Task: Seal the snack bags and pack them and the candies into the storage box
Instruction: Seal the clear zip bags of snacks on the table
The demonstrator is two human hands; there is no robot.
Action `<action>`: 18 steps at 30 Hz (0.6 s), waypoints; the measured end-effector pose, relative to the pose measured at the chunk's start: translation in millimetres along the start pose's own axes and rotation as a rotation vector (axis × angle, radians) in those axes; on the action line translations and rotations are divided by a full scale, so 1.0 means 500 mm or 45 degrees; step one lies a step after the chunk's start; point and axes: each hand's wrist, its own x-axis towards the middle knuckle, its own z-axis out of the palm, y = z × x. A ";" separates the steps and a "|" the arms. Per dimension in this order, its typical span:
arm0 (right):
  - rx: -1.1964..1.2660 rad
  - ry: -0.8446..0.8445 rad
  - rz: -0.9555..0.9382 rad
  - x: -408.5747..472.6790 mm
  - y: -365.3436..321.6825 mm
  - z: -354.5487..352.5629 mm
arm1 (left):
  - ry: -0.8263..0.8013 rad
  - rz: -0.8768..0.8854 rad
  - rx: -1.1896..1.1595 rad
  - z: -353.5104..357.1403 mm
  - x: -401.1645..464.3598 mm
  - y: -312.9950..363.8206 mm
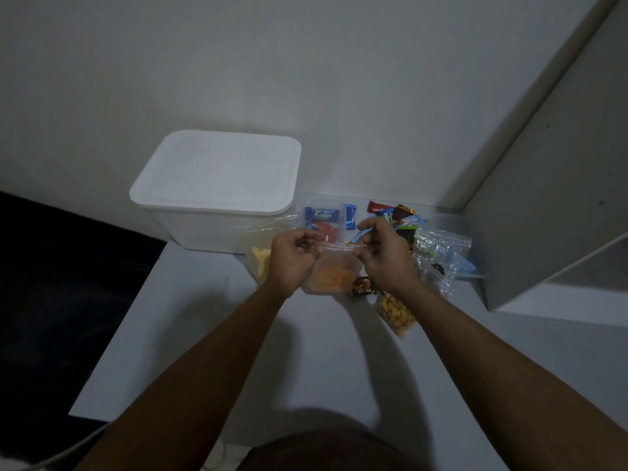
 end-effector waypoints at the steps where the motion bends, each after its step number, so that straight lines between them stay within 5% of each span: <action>1: 0.014 0.010 0.004 0.000 -0.001 -0.002 | -0.037 0.009 -0.008 0.000 -0.001 0.003; 4: 0.053 0.019 0.037 0.001 -0.005 -0.008 | -0.152 0.074 -0.068 0.005 -0.007 0.015; 12: 0.165 -0.079 0.083 0.004 -0.016 -0.008 | -0.050 0.173 0.069 0.013 -0.003 0.006; 18: 0.138 -0.074 0.097 0.010 -0.017 0.001 | -0.103 0.114 -0.098 0.013 -0.006 0.014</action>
